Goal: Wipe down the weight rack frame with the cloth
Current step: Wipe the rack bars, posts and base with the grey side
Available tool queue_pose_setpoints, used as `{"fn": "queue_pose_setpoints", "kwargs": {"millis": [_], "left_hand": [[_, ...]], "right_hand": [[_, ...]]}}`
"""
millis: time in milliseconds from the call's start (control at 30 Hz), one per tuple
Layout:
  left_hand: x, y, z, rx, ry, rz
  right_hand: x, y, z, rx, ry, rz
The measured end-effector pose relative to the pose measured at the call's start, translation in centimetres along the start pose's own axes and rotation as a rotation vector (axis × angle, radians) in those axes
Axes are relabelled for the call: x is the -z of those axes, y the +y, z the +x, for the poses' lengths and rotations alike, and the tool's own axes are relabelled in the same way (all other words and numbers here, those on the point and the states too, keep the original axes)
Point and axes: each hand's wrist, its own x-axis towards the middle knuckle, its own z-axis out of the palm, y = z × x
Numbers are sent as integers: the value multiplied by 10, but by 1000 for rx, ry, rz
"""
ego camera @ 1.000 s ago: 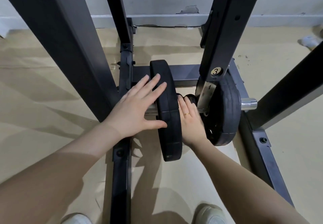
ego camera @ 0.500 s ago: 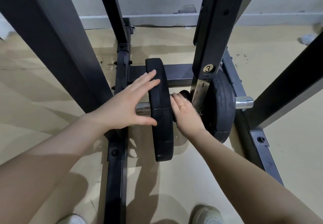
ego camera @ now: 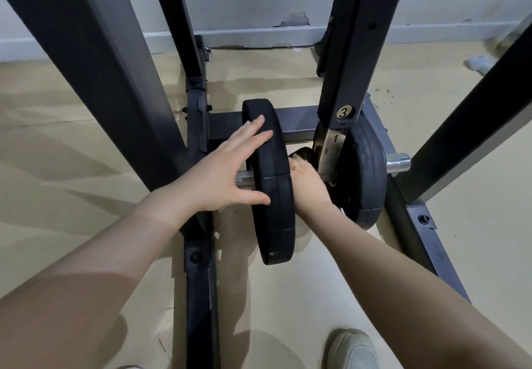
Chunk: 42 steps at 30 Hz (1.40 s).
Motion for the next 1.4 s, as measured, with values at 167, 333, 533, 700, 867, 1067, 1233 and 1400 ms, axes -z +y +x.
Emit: {"fn": "queue_pose_setpoints", "kwargs": {"millis": [167, 333, 533, 700, 867, 1067, 1233, 1400], "left_hand": [[-1, -2, 1, -35, 20, -8], [-6, -3, 4, -36, 19, -5], [-2, 9, 9, 33, 71, 79], [-24, 62, 34, -27, 239, 103], [-84, 109, 56, 255, 78, -440], [-139, 123, 85, 377, 173, -700], [-167, 120, 92, 354, 260, -856], [-174, 115, 95, 320, 270, -824]], "right_hand": [[-8, 4, -53, 116, 47, -14], [4, 4, -23, 26, 42, -105], [24, 5, -21, 139, -51, 178], [111, 40, -58, 126, 243, 385], [124, 83, -76, -387, 446, 771], [104, 117, -65, -668, 187, 1390], [83, 140, -64, -674, 16, 1505], [76, 143, -64, -581, 65, 1441]]}}
